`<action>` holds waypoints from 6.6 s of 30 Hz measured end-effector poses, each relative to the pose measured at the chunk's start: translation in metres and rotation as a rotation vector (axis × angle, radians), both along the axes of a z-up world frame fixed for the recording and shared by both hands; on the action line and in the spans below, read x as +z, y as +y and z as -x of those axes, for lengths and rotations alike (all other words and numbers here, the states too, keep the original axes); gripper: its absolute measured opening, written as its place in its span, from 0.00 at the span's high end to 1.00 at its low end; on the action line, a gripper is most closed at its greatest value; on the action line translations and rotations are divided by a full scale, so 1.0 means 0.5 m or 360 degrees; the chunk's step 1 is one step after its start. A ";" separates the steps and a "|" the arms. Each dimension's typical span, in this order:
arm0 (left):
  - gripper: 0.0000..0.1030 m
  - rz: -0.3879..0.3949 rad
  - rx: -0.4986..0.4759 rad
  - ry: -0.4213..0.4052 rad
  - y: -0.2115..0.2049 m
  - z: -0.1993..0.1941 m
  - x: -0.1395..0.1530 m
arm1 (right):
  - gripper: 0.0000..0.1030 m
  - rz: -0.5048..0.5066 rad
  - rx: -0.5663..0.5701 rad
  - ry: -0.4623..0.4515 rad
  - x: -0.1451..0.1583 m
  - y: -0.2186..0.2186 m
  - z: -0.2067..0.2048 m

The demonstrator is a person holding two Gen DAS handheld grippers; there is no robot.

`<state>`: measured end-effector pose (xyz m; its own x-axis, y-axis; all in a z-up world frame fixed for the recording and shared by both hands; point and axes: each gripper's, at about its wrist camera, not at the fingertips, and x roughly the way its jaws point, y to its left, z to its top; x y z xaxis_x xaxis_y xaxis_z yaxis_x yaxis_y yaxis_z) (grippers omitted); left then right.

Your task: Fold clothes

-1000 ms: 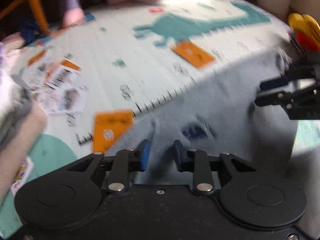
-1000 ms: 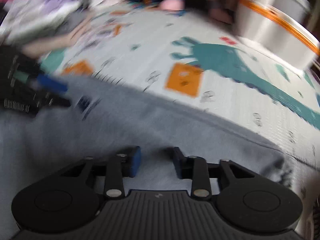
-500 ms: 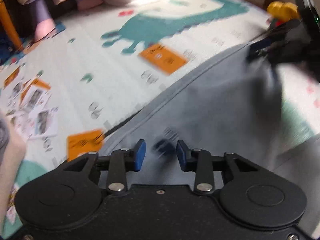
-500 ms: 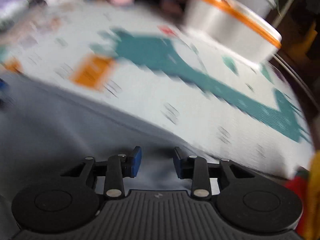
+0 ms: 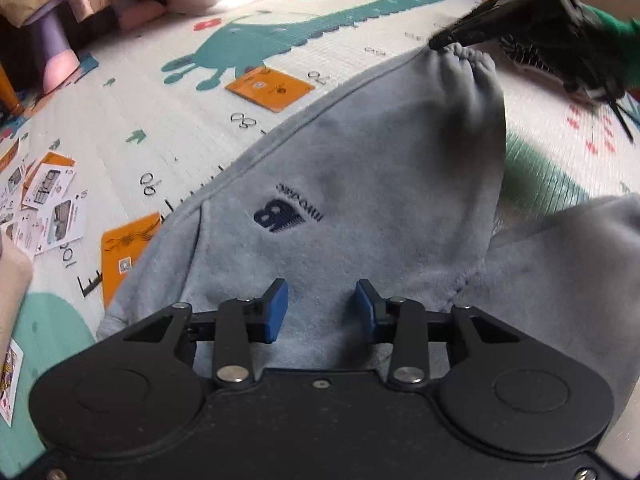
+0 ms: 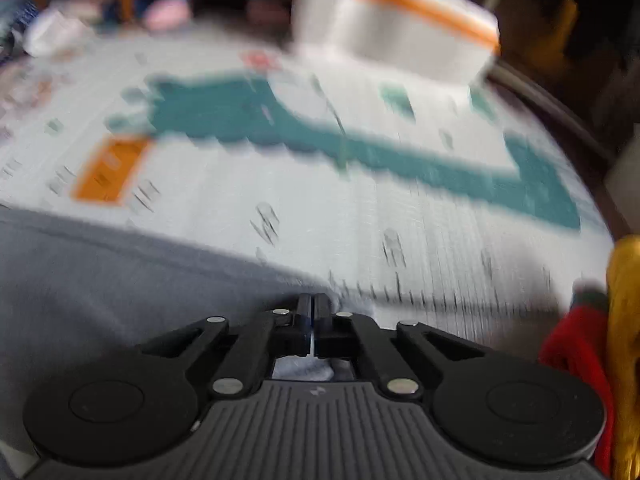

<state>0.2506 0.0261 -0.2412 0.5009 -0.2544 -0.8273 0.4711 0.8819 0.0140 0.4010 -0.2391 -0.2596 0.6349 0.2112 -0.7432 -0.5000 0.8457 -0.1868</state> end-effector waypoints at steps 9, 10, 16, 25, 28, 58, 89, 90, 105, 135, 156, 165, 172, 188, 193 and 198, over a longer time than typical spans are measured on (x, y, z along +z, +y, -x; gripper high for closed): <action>0.66 0.0089 0.0104 -0.0039 0.019 -0.017 0.016 | 0.93 0.0085 0.0438 0.0053 -0.024 0.152 0.068; 0.66 0.0090 0.0121 -0.0039 0.022 -0.020 0.016 | 0.92 0.0009 0.0318 0.0062 -0.010 0.140 0.044; 0.62 -0.0046 0.0227 -0.0020 0.056 -0.039 0.001 | 0.91 0.0011 0.0088 0.0001 0.009 0.055 0.016; 0.63 0.0039 0.0008 -0.0212 0.067 0.139 0.087 | 0.79 0.0032 0.0432 0.0080 0.060 -0.049 0.257; 0.63 0.0031 -0.0090 -0.0168 0.048 0.211 0.072 | 0.79 0.0054 0.0579 0.0154 0.073 -0.058 0.381; 0.58 -0.0129 -0.0269 -0.0226 0.007 0.401 0.065 | 0.63 0.0410 0.0956 -0.0016 0.054 -0.166 0.702; 0.60 -0.1208 -0.1093 -0.0670 0.057 0.436 -0.078 | 0.57 0.0613 0.1278 -0.0065 -0.006 -0.178 0.695; 0.61 -0.1196 -0.1078 -0.0666 0.059 0.435 -0.078 | 0.58 0.0605 0.1273 -0.0051 -0.006 -0.178 0.691; 0.87 -0.1014 -0.0977 -0.0557 0.058 0.462 -0.058 | 0.80 0.0472 0.1076 0.0191 0.018 -0.190 0.663; 0.88 0.0142 -0.0088 -0.0297 0.187 0.321 0.177 | 0.90 0.0128 0.0764 0.0095 0.300 -0.203 0.429; 0.89 0.0450 0.0339 -0.0046 0.269 0.184 0.101 | 0.91 0.0238 0.0708 0.0238 0.233 -0.066 0.171; 0.89 0.0608 0.0604 0.0062 0.299 0.131 0.061 | 0.90 0.0185 0.0550 0.0453 0.161 -0.027 0.058; 0.90 0.0670 0.0717 0.0023 0.303 0.129 0.060 | 0.90 0.0158 0.0478 0.0530 0.107 -0.004 0.011; 0.83 0.0312 0.0695 -0.0183 0.255 0.144 0.073 | 0.63 0.0156 0.0249 0.0143 0.092 -0.031 0.047; 0.83 0.0227 0.0512 -0.0297 0.208 0.184 0.091 | 0.71 0.0076 0.0470 0.0030 0.104 -0.043 0.118; 0.80 0.0078 0.0430 -0.0181 0.174 0.166 0.009 | 0.60 0.0289 0.0388 0.0196 -0.006 -0.077 0.129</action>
